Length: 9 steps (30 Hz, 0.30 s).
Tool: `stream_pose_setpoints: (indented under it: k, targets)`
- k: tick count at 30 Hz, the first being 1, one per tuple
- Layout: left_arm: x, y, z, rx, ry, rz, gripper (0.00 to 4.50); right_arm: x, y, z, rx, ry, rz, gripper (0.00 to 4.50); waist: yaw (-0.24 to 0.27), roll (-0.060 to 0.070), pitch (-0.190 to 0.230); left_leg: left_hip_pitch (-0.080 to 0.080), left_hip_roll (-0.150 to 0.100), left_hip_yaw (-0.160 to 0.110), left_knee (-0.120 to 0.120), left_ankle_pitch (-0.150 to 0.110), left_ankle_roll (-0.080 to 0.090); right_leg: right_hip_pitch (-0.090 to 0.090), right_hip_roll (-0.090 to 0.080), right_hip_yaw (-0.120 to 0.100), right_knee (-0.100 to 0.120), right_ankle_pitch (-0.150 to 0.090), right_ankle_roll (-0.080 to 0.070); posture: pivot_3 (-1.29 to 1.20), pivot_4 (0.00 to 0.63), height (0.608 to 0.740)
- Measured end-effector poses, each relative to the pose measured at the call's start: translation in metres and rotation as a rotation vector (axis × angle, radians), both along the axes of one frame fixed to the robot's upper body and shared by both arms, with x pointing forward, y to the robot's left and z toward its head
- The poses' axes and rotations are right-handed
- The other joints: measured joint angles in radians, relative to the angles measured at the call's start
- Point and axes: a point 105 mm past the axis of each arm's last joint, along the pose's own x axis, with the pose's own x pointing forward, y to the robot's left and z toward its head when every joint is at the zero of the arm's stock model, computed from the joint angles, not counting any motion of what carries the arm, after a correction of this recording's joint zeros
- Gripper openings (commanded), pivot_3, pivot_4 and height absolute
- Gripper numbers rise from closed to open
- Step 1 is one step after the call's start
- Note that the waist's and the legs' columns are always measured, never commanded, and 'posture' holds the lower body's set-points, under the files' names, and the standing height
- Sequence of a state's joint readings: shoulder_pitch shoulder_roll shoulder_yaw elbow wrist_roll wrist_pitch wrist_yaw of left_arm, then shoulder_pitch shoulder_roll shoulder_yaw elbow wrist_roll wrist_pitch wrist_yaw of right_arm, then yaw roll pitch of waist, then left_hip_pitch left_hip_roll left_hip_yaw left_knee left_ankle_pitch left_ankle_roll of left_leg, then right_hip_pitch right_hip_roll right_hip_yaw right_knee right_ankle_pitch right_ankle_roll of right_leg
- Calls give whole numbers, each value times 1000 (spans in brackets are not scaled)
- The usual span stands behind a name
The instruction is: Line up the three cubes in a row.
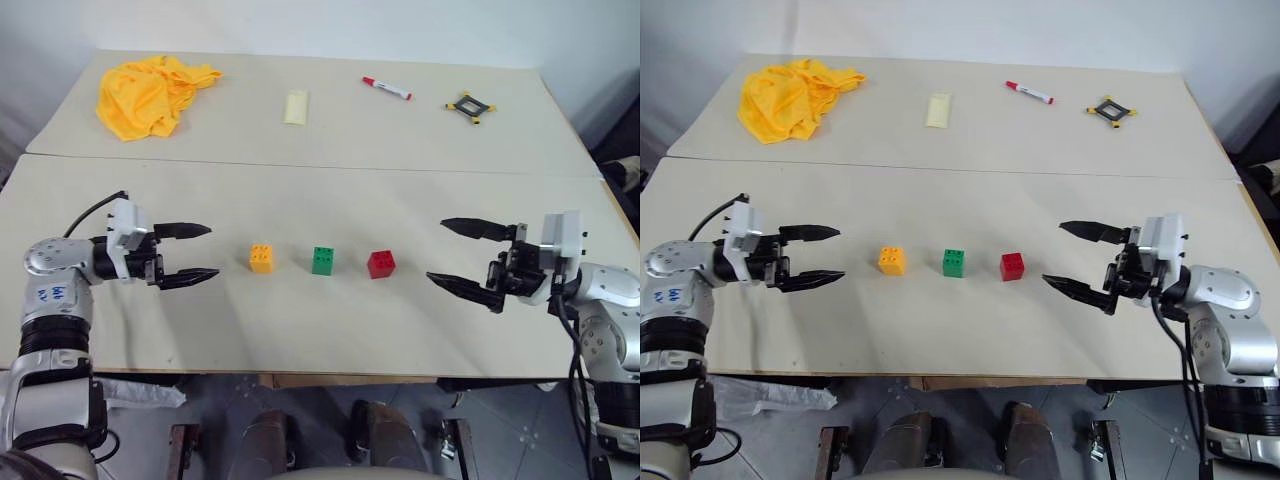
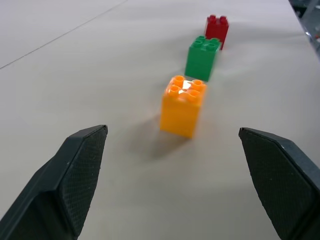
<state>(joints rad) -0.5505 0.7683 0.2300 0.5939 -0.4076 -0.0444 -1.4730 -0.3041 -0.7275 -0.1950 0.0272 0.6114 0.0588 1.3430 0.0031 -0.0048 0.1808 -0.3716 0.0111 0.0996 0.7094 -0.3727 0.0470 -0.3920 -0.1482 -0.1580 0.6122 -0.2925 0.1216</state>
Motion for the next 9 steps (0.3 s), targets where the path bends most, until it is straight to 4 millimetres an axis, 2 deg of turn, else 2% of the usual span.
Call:
stream_pose_setpoints:
  k: [3,9]
  targets:
    - [-4,4,12,-36,-48,39,4481,-1,-6,-2,-63,-27,42,4500,10,0,0,0,-1,-1,1,0,1,1,-1,0,0,0,0,0,150,740]
    - [-10,10,4,22,-72,102,4481,7,-15,-5,-65,1,14,4500,5,1,1,0,0,0,1,0,1,1,0,0,0,0,0,0,150,740]
